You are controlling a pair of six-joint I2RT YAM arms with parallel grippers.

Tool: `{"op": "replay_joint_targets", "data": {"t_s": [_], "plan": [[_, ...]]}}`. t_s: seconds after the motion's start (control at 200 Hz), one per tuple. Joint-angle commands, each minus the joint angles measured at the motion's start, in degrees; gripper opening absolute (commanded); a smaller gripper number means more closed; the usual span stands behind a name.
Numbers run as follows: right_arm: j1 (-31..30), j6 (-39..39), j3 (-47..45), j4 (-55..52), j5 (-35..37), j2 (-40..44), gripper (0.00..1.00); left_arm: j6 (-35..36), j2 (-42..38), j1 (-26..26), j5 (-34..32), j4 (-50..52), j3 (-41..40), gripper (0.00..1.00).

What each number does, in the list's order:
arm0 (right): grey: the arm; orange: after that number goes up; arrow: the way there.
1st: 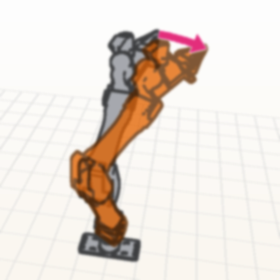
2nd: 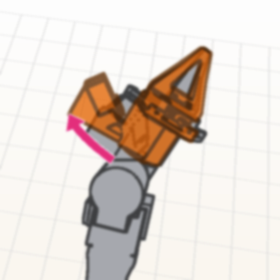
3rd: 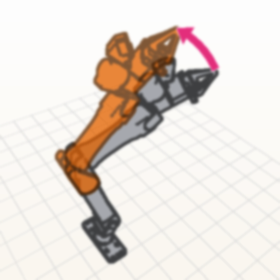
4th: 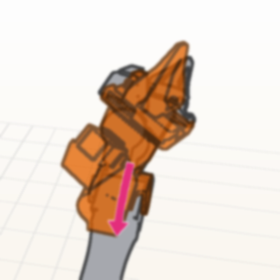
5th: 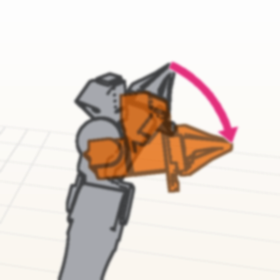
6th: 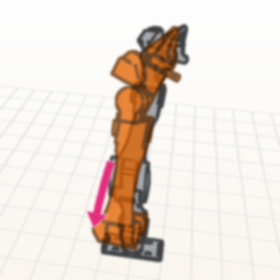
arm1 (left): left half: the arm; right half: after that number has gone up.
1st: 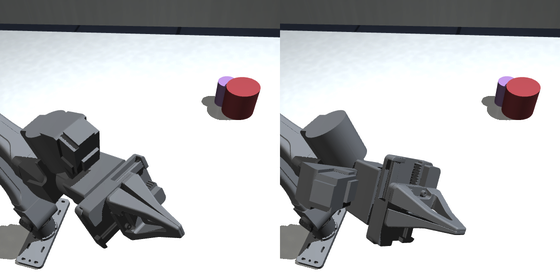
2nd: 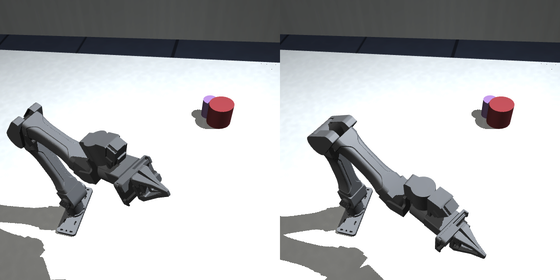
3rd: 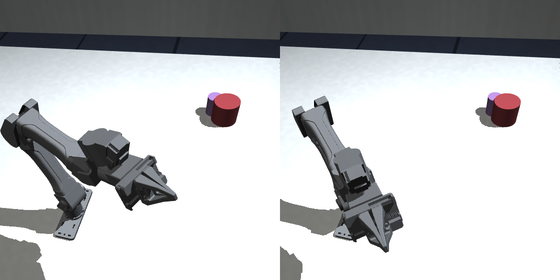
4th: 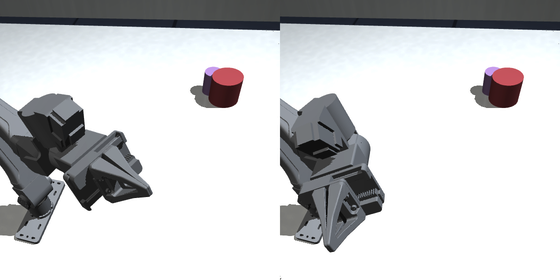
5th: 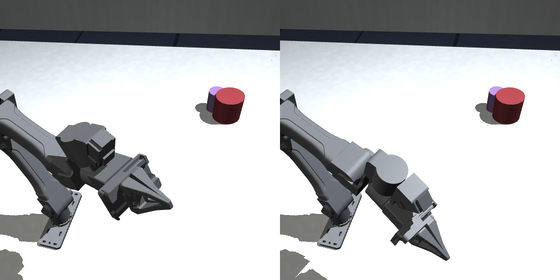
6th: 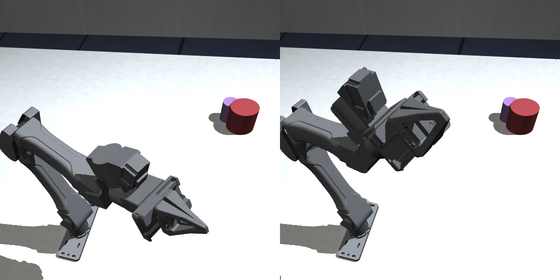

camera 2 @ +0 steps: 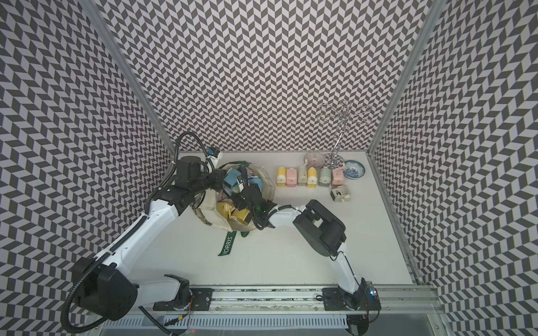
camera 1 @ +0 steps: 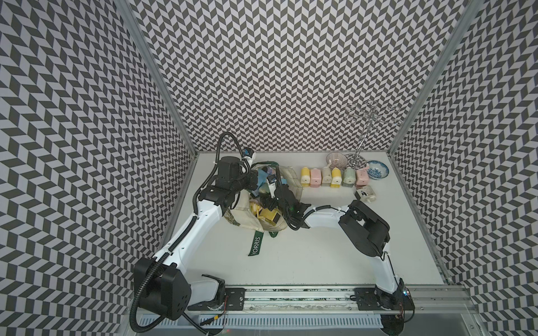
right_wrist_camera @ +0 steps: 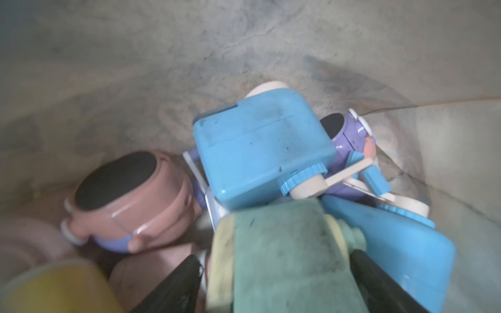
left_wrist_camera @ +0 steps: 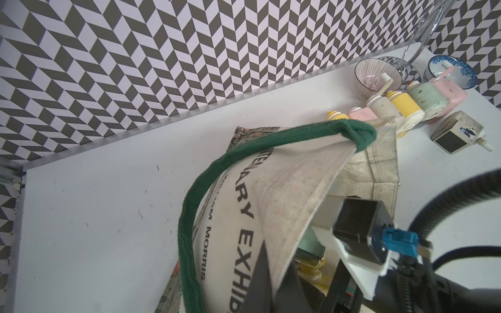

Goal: Take out the pencil sharpeners from the tote bags
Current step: Pick up the pencil sharpener from the canvas bag.

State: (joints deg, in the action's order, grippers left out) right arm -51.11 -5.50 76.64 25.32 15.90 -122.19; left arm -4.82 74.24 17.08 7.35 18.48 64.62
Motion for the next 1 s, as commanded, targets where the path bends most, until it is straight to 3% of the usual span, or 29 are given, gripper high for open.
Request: {"op": "replay_joint_targets", "data": {"t_s": [0.0, 0.18, 0.601, 0.996], "plan": [[-0.5, 1.1, 2.1, 1.1, 1.7, -1.4, 0.76, -0.1, -0.5, 0.1, 2.6, -4.7, 2.9, 0.0], [-0.6, 0.7, 1.4, -1.2, 1.3, 0.7, 0.65, 0.0, -0.3, 0.1, 2.7, -4.5, 2.9, 0.0], [-0.6, 1.1, -11.4, -2.2, -3.9, 16.9, 0.55, 0.1, -0.3, 0.1, 2.4, -4.5, 3.0, 0.0], [0.0, 3.5, -28.0, -4.2, 3.8, 39.0, 0.53, 0.3, -0.6, 0.1, 1.8, -4.4, 2.9, 0.0]]}}
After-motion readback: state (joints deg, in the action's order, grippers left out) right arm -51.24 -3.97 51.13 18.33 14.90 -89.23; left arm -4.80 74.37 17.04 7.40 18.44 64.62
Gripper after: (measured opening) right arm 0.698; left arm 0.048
